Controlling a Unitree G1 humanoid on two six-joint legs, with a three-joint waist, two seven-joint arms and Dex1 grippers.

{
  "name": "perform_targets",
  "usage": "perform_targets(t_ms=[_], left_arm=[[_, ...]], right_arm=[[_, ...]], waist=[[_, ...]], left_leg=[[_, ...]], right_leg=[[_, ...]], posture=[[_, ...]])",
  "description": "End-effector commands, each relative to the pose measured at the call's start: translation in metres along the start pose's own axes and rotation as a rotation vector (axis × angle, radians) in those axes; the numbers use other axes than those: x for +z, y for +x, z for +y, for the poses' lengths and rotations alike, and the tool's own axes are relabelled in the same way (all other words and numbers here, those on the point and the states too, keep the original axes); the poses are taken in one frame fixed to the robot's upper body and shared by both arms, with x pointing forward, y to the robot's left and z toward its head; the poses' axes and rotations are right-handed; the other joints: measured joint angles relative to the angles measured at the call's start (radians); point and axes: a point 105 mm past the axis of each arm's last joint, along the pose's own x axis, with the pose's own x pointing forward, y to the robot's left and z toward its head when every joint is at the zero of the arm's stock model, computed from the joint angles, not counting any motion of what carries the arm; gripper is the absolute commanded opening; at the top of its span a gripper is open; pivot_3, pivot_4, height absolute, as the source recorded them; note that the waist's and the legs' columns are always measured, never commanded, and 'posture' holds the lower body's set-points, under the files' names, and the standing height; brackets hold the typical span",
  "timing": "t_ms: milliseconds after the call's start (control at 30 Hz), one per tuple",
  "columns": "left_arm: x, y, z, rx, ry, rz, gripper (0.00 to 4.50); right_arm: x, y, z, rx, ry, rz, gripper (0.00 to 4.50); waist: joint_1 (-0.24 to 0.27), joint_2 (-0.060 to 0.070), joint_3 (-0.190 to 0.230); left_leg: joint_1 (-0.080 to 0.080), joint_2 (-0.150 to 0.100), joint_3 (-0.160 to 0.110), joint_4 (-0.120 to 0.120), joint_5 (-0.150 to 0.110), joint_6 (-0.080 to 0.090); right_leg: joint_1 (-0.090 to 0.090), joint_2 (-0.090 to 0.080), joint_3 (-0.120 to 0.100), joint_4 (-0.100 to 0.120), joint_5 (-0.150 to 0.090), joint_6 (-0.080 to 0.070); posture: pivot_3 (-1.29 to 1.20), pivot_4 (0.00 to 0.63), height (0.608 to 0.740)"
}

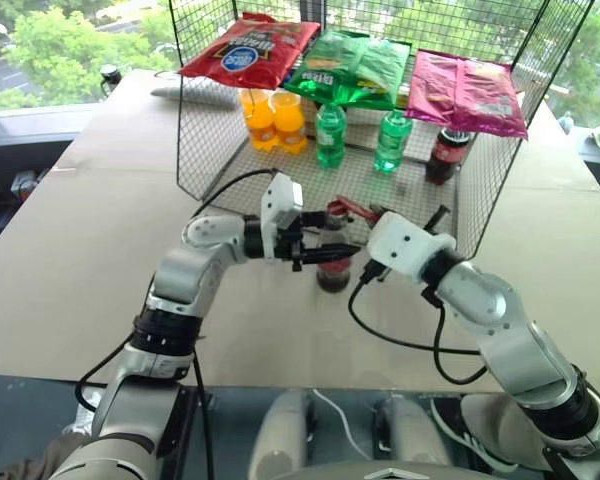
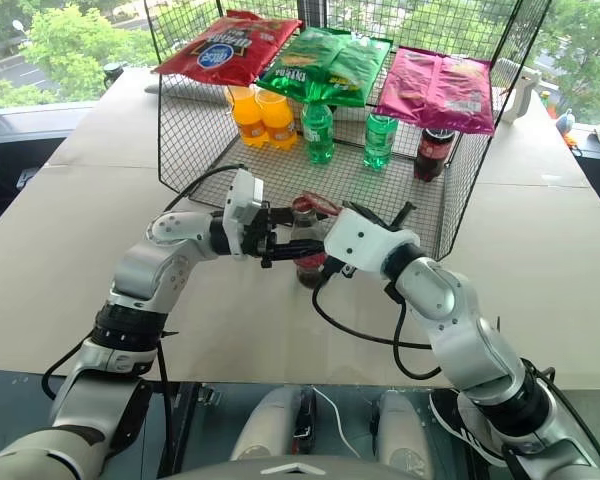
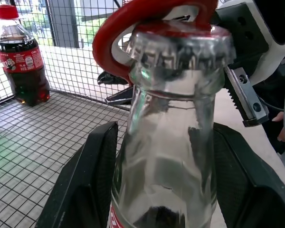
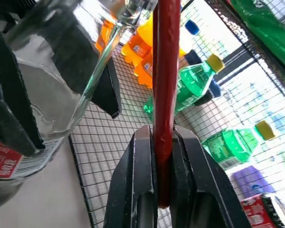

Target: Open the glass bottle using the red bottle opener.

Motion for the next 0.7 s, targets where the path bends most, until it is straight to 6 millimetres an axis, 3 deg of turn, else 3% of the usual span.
perform_targets(t_ms=[33,700], left_arm=[[0.016,0.001,0.001,0.003,0.042,-0.028,2.21],[0.022,0.004,0.001,0.012,0.027,-0.022,2.21]], right_arm=[[0.010,0.000,0.006,-0.011,-0.040,-0.036,0.00],[0.002,0.005,0.032,-0.078,-0.142,0.001,0.00]], waist=[[0.000,0.000,0.000],[0.000,0.000,0.000]], left_leg=[[0.000,0.000,0.000,0.000,0.000,0.000],[0.000,0.000,0.000,0.000,0.001,-0.003]], right_leg=[[0.000,0.000,0.000,0.000,0.000,0.001],[0.000,0.000,0.000,0.000,-0.001,0.001]], posture=[[0.00,0.150,0.740],[0.00,0.150,0.740]])
